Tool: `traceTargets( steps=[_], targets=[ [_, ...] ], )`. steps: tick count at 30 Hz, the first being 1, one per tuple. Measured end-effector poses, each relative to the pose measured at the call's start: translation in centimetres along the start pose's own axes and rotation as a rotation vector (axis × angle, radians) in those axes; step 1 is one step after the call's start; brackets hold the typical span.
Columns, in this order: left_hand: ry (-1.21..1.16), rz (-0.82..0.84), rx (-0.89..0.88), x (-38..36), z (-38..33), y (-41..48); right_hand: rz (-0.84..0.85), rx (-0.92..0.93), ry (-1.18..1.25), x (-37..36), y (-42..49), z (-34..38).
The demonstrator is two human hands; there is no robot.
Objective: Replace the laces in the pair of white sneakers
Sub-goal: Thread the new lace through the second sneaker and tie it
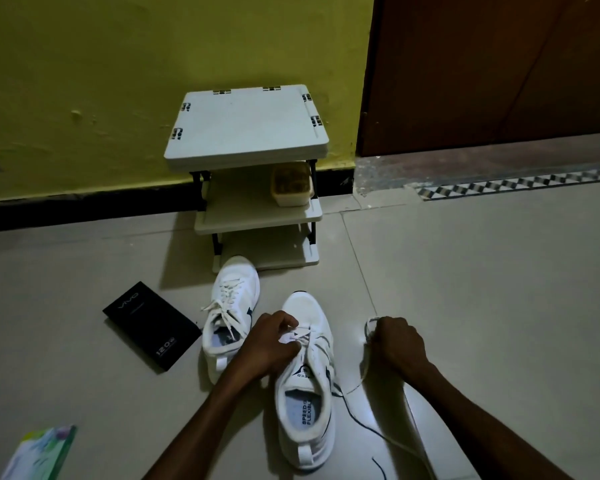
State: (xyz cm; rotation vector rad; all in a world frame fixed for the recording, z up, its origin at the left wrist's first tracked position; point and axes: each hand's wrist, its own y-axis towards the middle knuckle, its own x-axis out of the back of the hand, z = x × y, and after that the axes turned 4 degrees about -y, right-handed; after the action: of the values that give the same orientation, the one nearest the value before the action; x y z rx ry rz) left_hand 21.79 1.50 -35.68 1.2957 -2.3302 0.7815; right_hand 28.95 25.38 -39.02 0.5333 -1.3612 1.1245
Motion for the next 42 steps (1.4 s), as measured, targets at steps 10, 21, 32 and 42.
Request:
traceTargets(
  steps=[10, 21, 32, 42],
  targets=[
    [-0.050, -0.072, 0.162, 0.5, -0.8, -1.0, 0.075, 0.183, 0.929, 4.4, -2.2, 6.4],
    [-0.033, -0.149, 0.158, 0.4, -0.6, -1.8, -0.062, 0.385, 0.220, 2.4, -2.3, 8.1],
    [-0.058, -0.100, 0.130, 0.7, 0.1, -1.4, 0.025, 0.426, 0.393, 6.7, -1.4, 10.5],
    [-0.032, -0.082, 0.159, 0.8, 0.2, -1.2, 0.026, 0.369, 0.114, 2.6, -2.9, 11.0]
  ],
)
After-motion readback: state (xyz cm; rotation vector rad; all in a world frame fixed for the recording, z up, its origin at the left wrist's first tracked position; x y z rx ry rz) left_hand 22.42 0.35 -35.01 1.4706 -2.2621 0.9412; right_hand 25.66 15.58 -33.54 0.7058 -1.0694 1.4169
